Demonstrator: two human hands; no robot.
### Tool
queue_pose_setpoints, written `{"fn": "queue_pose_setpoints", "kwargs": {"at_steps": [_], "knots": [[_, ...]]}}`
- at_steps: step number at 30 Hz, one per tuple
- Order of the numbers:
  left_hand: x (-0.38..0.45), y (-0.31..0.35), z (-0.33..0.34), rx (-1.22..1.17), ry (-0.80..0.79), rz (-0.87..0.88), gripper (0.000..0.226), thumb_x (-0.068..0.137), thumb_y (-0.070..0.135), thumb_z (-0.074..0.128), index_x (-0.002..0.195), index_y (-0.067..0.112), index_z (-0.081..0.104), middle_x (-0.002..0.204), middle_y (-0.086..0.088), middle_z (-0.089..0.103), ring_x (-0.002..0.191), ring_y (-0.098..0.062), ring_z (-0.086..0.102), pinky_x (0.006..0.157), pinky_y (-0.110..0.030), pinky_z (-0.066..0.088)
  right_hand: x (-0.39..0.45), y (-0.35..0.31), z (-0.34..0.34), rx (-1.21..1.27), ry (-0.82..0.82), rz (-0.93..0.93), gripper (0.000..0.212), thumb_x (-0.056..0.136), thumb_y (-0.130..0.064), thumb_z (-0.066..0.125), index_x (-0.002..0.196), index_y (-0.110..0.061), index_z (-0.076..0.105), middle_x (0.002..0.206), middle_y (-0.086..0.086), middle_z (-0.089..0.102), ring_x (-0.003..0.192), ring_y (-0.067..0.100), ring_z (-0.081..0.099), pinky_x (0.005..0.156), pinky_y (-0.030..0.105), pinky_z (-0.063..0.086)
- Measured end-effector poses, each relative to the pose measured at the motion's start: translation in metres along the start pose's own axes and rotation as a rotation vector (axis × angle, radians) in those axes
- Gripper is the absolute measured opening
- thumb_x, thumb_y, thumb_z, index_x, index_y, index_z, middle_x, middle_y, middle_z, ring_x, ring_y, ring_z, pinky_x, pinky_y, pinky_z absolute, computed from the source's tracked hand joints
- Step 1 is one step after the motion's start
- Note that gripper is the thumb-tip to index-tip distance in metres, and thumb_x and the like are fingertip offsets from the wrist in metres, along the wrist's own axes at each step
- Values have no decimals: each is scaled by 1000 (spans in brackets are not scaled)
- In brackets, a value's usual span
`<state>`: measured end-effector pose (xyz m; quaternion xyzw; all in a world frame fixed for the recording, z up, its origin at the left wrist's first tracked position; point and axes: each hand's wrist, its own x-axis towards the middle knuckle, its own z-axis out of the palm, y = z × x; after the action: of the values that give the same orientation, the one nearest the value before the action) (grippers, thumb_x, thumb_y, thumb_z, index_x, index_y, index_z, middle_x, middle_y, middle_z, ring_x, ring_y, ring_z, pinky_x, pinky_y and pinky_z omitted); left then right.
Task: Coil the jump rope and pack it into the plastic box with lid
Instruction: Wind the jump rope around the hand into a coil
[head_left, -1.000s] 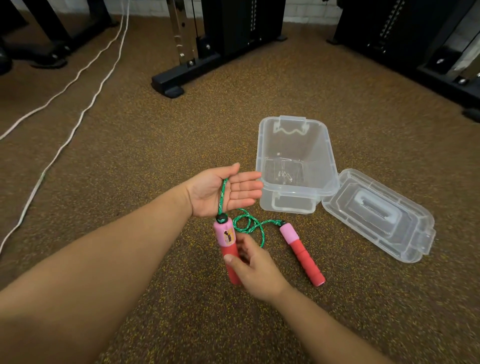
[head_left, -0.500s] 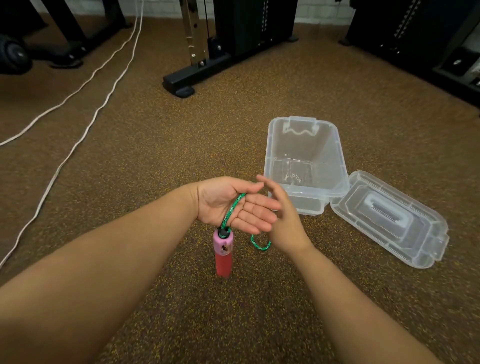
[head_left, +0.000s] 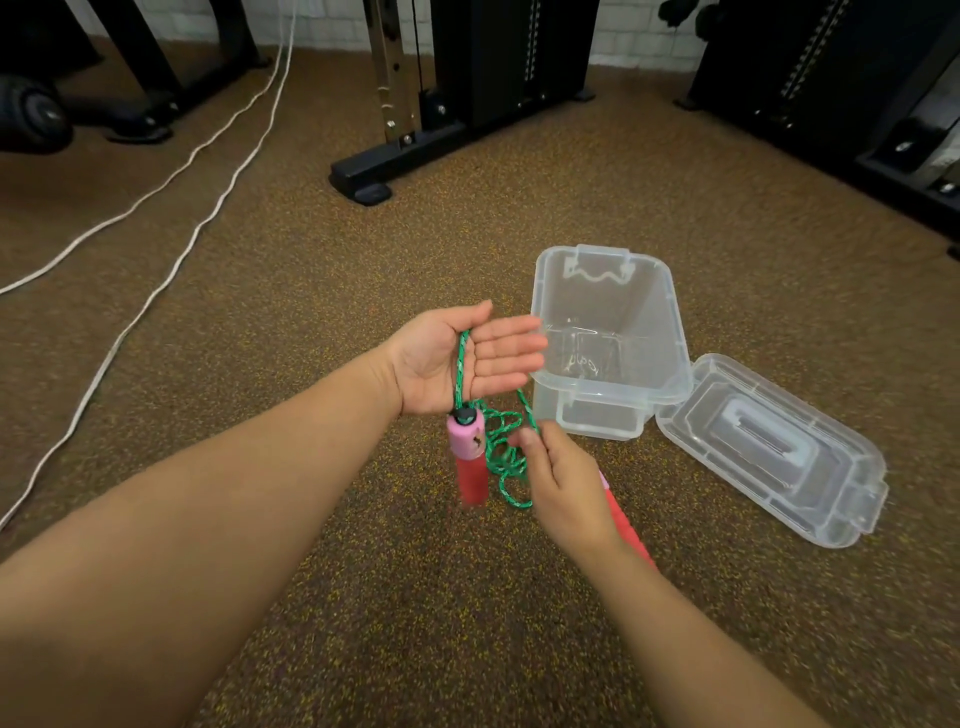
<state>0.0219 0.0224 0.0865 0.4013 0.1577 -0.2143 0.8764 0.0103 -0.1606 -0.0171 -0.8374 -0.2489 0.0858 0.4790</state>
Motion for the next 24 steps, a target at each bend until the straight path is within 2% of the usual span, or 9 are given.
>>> {"fn": "queue_pose_setpoints", "kwargs": {"at_steps": [3,6,11,17,19,21,23,24], "knots": [[6,1,-2,-71,97,105,57,102,34,26,101,-1,70,93,-16,75,82,-25,74,69,-33,61,-6,-11,-1,-228,-89,-116,44,96,-52,26,91,-18,54,75,-2,62,71,22,58,62,40,45],[9,-2,-2,-59,153,128,55,102,36,23,109,-1,64,97,-17,74,85,-26,73,75,-34,59,-5,-24,2,-322,-121,-235,50,94,-53,17,88,-17,51,80,3,64,78,26,60,65,42,46],[8,0,-4,74,233,105,64,101,44,19,114,-2,61,104,-19,71,90,-26,72,81,-35,56,-3,-38,0,-289,-104,-353,45,93,-46,23,87,-15,56,82,1,67,78,26,61,66,44,46],[10,-4,-12,310,241,10,89,93,64,8,117,-3,61,115,-23,67,106,-31,66,91,-39,53,4,-63,-8,-207,-112,-455,29,86,-32,35,77,-18,59,74,-3,66,70,20,60,61,38,46],[11,-6,-14,349,238,-35,97,89,69,6,118,-7,60,115,-27,65,108,-34,64,89,-39,54,10,-70,-12,-158,-109,-458,27,86,-31,38,75,-20,60,72,-6,64,68,16,57,60,37,46],[11,-9,-17,366,202,-94,105,84,76,8,115,-9,60,107,-28,66,99,-35,65,79,-38,56,18,-74,-17,-97,-107,-451,28,85,-31,39,73,-19,61,72,-8,62,70,13,55,61,36,46],[10,-12,-20,435,189,-122,105,78,82,8,95,-8,60,78,-22,62,68,-28,62,65,-32,46,27,-76,-23,-11,-90,-423,25,87,-31,41,75,-19,61,71,-8,62,71,15,58,62,38,48],[9,-13,-20,470,186,-127,103,78,83,6,83,-6,58,66,-18,59,57,-24,58,64,-31,43,31,-77,-27,19,-70,-403,24,88,-32,43,76,-20,60,69,-8,62,68,15,58,61,40,48]]}}
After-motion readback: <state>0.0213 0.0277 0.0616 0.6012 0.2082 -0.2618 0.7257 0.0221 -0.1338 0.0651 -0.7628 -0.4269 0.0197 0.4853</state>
